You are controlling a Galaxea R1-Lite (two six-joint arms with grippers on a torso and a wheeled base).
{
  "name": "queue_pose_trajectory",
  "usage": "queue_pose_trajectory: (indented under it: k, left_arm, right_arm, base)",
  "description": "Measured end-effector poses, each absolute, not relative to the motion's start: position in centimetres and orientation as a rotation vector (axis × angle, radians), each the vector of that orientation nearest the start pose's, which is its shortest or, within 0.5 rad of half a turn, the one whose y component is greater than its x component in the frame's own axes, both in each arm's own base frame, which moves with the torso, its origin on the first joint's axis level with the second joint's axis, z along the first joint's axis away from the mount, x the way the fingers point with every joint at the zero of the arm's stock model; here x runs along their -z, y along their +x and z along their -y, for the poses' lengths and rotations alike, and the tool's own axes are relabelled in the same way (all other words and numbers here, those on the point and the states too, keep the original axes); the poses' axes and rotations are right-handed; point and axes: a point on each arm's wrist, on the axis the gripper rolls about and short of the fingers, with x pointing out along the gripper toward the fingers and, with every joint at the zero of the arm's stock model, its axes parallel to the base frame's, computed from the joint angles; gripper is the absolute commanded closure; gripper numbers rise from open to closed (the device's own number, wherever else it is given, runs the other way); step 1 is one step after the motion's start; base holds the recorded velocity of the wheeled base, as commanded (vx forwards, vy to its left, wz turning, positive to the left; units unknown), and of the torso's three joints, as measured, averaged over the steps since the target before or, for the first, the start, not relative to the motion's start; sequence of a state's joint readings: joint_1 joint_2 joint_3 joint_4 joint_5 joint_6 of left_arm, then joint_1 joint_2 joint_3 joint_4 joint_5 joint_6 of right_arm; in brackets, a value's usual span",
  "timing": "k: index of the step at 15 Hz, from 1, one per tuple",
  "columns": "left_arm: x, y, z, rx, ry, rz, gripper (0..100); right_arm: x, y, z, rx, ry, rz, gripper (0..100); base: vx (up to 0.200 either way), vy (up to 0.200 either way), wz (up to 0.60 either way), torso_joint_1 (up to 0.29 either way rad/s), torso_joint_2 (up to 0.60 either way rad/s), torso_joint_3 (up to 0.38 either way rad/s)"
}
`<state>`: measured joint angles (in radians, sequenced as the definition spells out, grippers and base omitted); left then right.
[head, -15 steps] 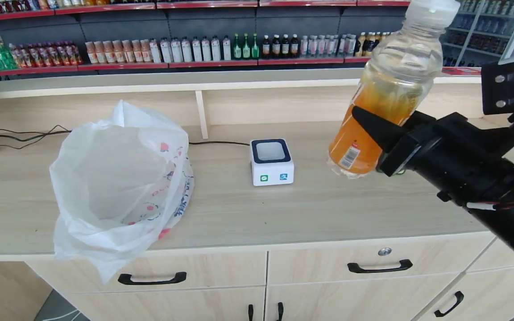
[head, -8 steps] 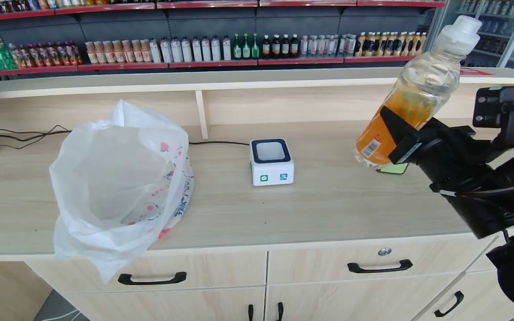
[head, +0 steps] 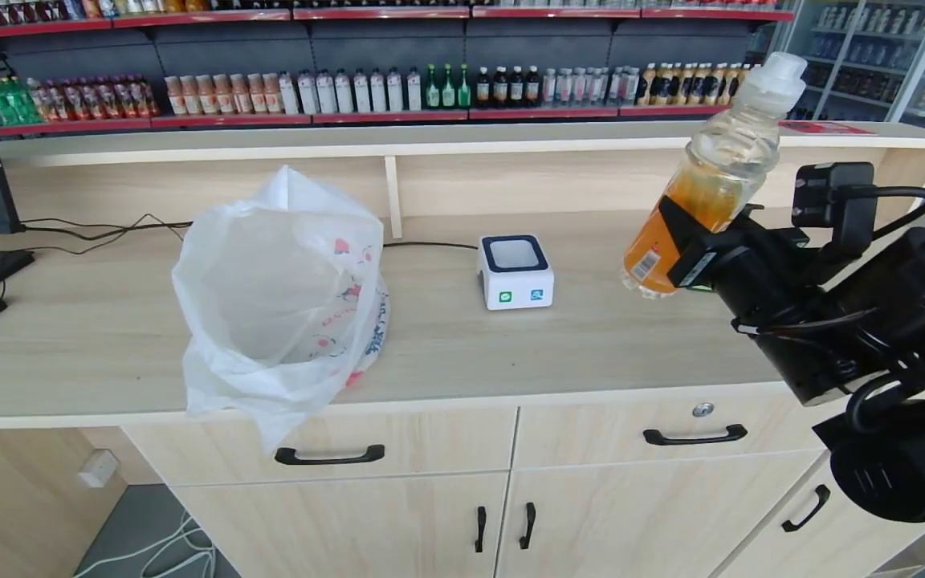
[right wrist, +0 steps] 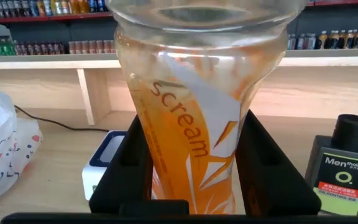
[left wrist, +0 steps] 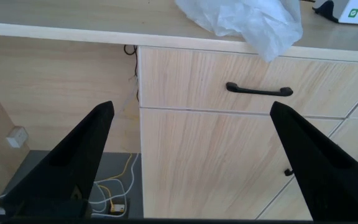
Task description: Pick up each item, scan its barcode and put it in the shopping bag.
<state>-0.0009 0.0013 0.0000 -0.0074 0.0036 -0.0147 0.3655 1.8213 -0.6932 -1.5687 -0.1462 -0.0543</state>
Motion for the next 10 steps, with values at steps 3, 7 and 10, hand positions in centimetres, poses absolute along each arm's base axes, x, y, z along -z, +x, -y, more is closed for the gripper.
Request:
queue_pose_trajectory:
  k: [3, 7, 10]
  left_arm:
    - [-7.63, -2.27, -0.01, -0.004, -0.014, 0.006, 0]
    - [-7.63, -2.27, -0.01, -0.002, -0.014, 0.006, 0]
    - [-7.63, -2.27, 0.00, -0.004, -0.013, 0.006, 0]
  right_arm:
    - [-20.88, 29.35, -10.64, -0.190, 0.061, 0.432, 100]
    - [-20.95, 29.41, -10.74, -0.198, 0.066, 0.435, 100]
    - [-21.28, 29.52, -10.73, -0.196, 0.070, 0.454, 100]
  base:
    - [0.000, 0.133, 0.00, 0.006, 0.01, 0.005]
    - [0.000, 0.200, 0.00, 0.006, 0.01, 0.000]
    - [0.000, 0.200, 0.00, -0.001, 0.00, 0.001]
